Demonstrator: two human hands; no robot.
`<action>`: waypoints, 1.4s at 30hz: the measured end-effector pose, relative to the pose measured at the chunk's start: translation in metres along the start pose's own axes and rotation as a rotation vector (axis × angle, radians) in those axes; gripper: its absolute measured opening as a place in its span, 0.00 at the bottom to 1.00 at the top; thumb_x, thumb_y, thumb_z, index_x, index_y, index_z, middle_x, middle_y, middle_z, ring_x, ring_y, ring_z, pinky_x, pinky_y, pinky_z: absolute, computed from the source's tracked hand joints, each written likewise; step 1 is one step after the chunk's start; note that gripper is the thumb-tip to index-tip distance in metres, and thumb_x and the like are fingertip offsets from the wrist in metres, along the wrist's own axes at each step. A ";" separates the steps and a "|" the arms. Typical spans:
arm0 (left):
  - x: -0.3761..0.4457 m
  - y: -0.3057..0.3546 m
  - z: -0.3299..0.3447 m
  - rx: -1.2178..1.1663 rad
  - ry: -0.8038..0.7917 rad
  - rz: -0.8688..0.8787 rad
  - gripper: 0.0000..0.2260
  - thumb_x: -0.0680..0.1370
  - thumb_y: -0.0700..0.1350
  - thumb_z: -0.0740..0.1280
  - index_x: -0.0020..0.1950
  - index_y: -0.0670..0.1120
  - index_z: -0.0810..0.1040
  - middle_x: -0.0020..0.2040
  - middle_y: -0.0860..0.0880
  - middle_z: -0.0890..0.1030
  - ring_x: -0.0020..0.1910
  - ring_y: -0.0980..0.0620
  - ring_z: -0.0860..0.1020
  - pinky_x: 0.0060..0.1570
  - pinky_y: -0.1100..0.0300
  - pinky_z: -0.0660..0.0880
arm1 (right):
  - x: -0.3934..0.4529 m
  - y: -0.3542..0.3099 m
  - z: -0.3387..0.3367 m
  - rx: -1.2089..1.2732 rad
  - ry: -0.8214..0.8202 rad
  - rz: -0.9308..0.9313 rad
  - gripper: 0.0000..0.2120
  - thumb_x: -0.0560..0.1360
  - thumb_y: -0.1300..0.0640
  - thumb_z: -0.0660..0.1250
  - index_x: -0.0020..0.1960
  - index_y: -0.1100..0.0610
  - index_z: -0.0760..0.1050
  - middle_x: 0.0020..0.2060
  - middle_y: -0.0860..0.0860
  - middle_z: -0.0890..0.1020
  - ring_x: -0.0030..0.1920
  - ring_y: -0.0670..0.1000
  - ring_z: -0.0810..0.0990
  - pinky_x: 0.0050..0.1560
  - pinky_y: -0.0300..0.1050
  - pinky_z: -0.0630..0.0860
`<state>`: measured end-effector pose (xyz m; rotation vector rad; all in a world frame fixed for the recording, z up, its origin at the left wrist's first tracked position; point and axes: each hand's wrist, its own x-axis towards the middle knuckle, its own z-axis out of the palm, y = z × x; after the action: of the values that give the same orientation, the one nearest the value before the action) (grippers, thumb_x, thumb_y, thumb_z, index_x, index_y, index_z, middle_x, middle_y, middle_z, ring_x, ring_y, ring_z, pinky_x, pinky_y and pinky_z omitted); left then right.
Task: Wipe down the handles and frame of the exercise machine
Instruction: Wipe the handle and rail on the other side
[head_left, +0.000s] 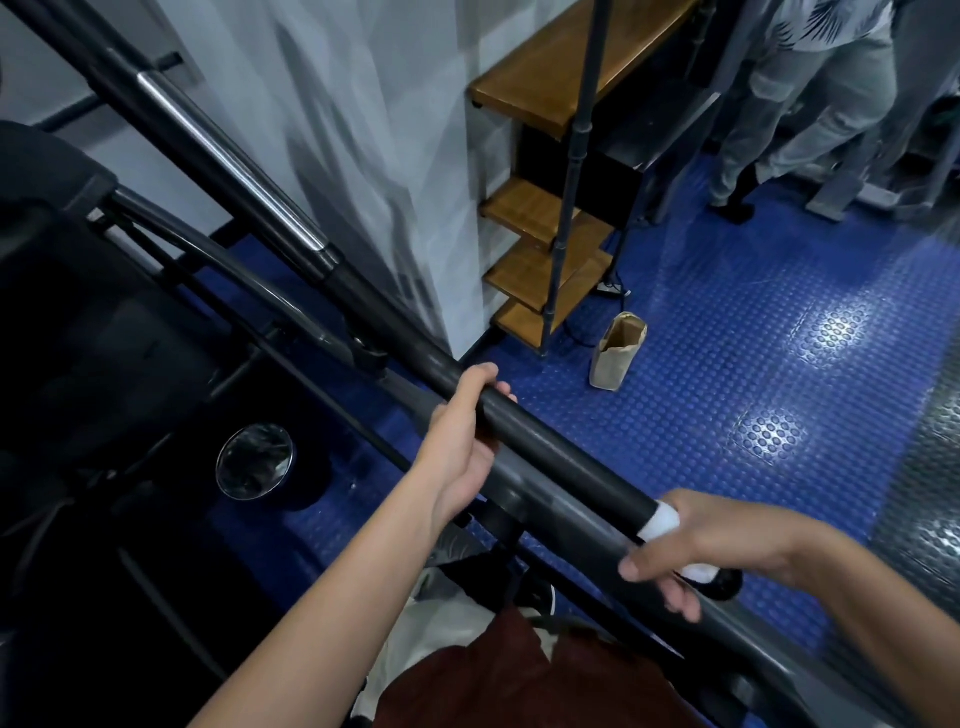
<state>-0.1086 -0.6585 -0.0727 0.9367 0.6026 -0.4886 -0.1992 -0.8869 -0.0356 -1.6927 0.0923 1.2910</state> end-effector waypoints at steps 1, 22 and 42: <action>0.000 0.000 -0.002 -0.022 -0.030 -0.020 0.04 0.77 0.45 0.72 0.44 0.46 0.80 0.38 0.49 0.80 0.39 0.53 0.80 0.50 0.58 0.79 | 0.000 -0.004 0.000 -0.001 -0.024 0.007 0.17 0.73 0.50 0.74 0.32 0.59 0.77 0.27 0.55 0.80 0.32 0.53 0.79 0.45 0.37 0.74; 0.006 0.006 -0.015 0.247 -0.045 0.101 0.08 0.76 0.46 0.74 0.44 0.44 0.78 0.37 0.50 0.76 0.36 0.56 0.77 0.46 0.59 0.77 | 0.004 0.005 0.015 -0.061 0.307 -0.052 0.15 0.71 0.49 0.75 0.43 0.61 0.77 0.33 0.57 0.85 0.32 0.53 0.83 0.43 0.46 0.77; 0.010 0.007 -0.022 0.415 0.011 0.133 0.29 0.67 0.60 0.79 0.55 0.41 0.77 0.42 0.48 0.80 0.43 0.52 0.82 0.49 0.57 0.77 | 0.041 -0.038 0.026 -0.422 0.568 -0.026 0.15 0.72 0.45 0.71 0.45 0.57 0.77 0.33 0.51 0.85 0.34 0.50 0.83 0.44 0.46 0.81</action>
<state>-0.1025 -0.6376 -0.0856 1.3648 0.4518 -0.4977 -0.1778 -0.8295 -0.0422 -2.3808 0.1368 0.8087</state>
